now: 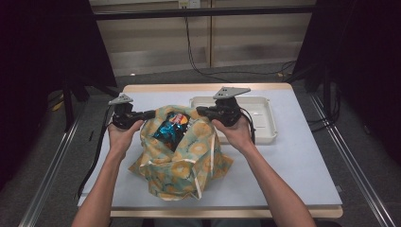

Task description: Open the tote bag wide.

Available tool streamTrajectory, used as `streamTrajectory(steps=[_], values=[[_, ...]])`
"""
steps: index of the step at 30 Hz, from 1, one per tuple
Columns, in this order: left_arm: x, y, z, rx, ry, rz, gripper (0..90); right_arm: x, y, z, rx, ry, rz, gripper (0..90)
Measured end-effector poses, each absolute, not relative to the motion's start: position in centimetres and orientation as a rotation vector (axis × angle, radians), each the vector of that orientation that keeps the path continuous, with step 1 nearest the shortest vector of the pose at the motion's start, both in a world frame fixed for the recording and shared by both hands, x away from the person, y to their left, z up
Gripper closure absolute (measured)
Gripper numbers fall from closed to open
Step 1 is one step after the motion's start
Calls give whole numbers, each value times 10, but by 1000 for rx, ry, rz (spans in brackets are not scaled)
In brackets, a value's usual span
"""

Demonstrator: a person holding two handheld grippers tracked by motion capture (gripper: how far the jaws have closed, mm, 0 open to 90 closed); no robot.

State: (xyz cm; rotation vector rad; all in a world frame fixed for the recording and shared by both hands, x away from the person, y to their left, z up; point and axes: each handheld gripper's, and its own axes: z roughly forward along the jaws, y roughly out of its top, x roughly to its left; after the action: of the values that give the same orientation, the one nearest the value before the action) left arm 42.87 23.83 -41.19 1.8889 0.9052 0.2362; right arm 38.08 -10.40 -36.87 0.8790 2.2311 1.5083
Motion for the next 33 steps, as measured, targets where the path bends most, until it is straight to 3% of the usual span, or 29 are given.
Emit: streamTrajectory(steps=[11,16,19,22,25,33], values=[[419,247,-446,1965,974,155,900,387,-106,-409,949,2315,1370,900],[405,251,-444,1915,930,92,873,378,-110,-405,905,2342,1427,893],[398,256,-435,1880,917,110,723,371,-114,-393,895,2307,1460,726],[390,262,-422,1817,906,136,626,362,-119,-377,872,2273,1522,646],[378,269,-409,1782,894,173,549,350,-123,-365,837,2263,1568,622],[336,280,-390,1755,855,244,524,311,-119,-350,727,2325,1600,519]])
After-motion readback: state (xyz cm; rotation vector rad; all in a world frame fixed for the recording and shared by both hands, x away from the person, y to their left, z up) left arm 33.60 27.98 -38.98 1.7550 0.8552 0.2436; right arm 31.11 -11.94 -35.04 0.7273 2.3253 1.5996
